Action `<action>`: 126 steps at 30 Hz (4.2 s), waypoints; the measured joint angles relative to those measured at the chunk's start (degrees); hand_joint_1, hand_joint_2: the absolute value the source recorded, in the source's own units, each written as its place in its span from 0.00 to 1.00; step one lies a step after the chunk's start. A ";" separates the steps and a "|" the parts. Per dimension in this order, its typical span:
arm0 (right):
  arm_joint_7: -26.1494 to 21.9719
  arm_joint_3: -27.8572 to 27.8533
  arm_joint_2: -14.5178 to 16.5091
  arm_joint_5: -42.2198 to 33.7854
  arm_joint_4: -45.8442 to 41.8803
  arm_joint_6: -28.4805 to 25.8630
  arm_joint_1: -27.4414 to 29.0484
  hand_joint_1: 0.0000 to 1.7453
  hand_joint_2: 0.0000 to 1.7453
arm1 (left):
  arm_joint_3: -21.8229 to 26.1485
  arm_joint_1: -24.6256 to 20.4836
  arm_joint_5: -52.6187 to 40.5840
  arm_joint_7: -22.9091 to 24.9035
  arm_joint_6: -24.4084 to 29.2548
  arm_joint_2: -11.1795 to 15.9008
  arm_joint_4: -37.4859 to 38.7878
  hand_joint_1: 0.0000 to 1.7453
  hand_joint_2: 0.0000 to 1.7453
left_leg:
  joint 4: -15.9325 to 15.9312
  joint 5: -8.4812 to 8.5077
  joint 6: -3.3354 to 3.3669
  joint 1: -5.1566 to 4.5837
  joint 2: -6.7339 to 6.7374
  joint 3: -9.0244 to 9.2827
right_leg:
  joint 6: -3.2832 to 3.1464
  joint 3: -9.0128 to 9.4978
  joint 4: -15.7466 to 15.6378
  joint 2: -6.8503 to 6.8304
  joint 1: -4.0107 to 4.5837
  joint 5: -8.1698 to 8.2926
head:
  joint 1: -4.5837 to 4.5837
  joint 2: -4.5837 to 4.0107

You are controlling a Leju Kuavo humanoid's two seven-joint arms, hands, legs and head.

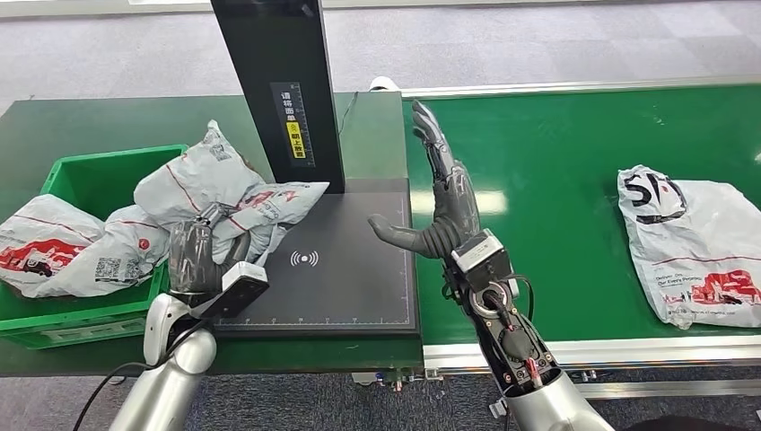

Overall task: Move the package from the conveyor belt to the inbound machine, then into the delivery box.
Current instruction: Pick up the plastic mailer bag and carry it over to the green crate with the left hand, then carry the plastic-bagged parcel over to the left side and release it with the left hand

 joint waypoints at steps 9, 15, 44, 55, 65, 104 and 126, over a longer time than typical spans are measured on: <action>2.17 1.20 -0.77 1.51 2.10 0.95 -0.84 0.00 1.00 | 2.02 -1.71 -3.42 -1.52 9.11 2.37 -4.10 1.00 1.00 | -0.01 -0.01 0.00 0.00 0.01 -0.03 | 0.00 -0.03 0.00 0.01 0.00 0.00 | -0.01 0.00; 2.87 1.65 -0.81 1.96 3.14 1.14 -1.41 0.00 1.00 | 6.90 -0.99 -8.49 -1.51 10.98 3.08 -6.77 1.00 1.00 | -0.01 0.00 0.00 0.00 0.01 -0.04 | 0.00 -0.03 0.00 0.00 0.00 0.00 | 0.01 0.00; 3.91 1.82 -1.29 2.91 3.33 1.16 -1.39 0.00 1.00 | 14.94 -0.65 -15.15 9.13 10.34 3.15 -3.92 1.00 1.00 | 0.00 -0.01 0.00 0.00 0.03 -0.06 | 0.00 -0.09 0.00 0.02 -0.01 0.00 | 0.01 0.00; 4.77 1.70 -1.55 5.52 3.33 2.57 -1.26 0.00 1.00 | 17.59 -1.98 -23.17 21.80 4.64 3.58 2.37 0.50 1.00 | 0.00 0.00 0.00 0.00 0.09 -0.05 | 0.00 -0.10 0.00 0.03 0.00 0.00 | 0.01 0.00; 5.30 1.49 -1.68 7.01 3.33 3.55 -1.24 0.00 1.00 | 19.57 -1.83 -24.70 19.76 9.17 3.45 2.84 0.00 1.00 | 0.00 -0.01 0.00 0.00 0.09 -0.06 | 0.00 -0.10 0.00 0.03 -0.01 0.00 | 0.01 0.00; 22.52 2.74 -1.18 -9.45 23.99 19.52 -8.56 0.00 1.00 | -1.13 9.18 40.50 -4.35 -31.63 -2.11 -10.59 0.00 1.00 | 0.02 -0.01 0.01 -0.02 0.00 -0.08 | 0.00 -0.07 -0.01 0.00 -0.03 0.01 | 0.01 0.00; 24.34 2.92 -0.40 -16.80 28.21 20.70 -9.98 0.00 0.00 | -1.91 10.03 41.37 -4.54 -33.23 -2.14 -8.18 0.00 1.00 | 0.02 -0.01 0.01 -0.02 -0.02 -0.09 | 0.00 -0.06 -0.01 -0.01 -0.03 0.01 | 0.01 0.00</action>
